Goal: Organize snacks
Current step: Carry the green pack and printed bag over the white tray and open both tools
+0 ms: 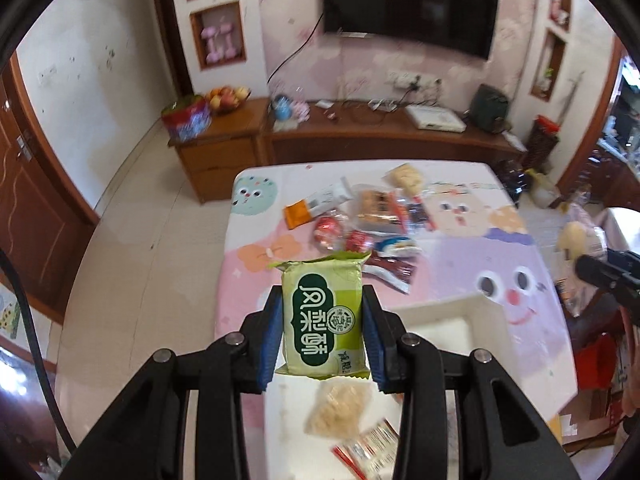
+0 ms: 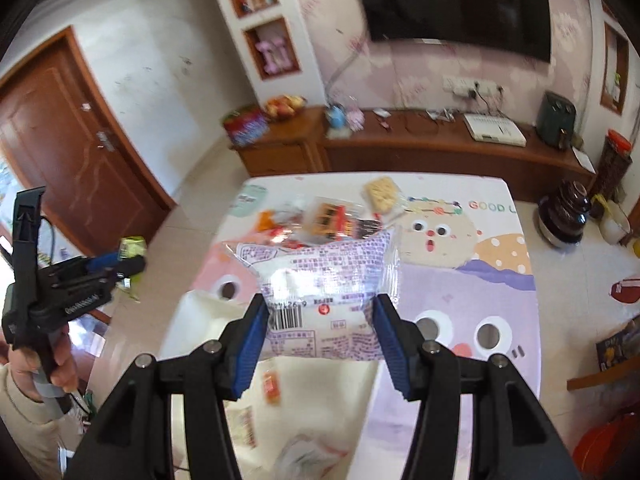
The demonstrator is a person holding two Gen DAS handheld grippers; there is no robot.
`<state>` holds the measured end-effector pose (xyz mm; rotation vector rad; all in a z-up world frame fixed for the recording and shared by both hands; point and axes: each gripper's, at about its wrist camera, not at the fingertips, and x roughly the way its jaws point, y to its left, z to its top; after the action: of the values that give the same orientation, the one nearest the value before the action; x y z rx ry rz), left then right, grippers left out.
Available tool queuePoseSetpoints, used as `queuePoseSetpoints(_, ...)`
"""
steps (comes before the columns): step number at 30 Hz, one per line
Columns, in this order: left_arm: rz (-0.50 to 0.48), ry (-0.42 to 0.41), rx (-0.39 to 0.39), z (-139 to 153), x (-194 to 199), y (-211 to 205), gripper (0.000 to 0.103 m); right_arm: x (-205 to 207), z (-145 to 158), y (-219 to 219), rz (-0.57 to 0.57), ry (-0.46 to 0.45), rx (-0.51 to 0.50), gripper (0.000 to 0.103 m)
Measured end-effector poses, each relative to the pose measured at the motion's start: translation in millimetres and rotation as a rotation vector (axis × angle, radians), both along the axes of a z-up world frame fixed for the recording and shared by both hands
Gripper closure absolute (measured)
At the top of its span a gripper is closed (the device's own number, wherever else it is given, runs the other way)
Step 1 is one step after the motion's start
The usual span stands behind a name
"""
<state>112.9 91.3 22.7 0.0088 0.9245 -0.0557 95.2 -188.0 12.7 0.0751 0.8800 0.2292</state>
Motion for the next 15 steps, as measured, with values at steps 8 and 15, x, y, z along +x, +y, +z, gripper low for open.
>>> queuePoseSetpoints(8,-0.037,-0.109,-0.094,17.9,-77.2,-19.0,0.068,-74.7,8.8,16.8,0.061,-0.084,0.154,0.049)
queuePoseSetpoints(15,0.024,-0.162,-0.068,-37.8,-109.3,-43.5,0.068,-111.8,-27.9,23.3,-0.064,-0.228,0.122,0.048)
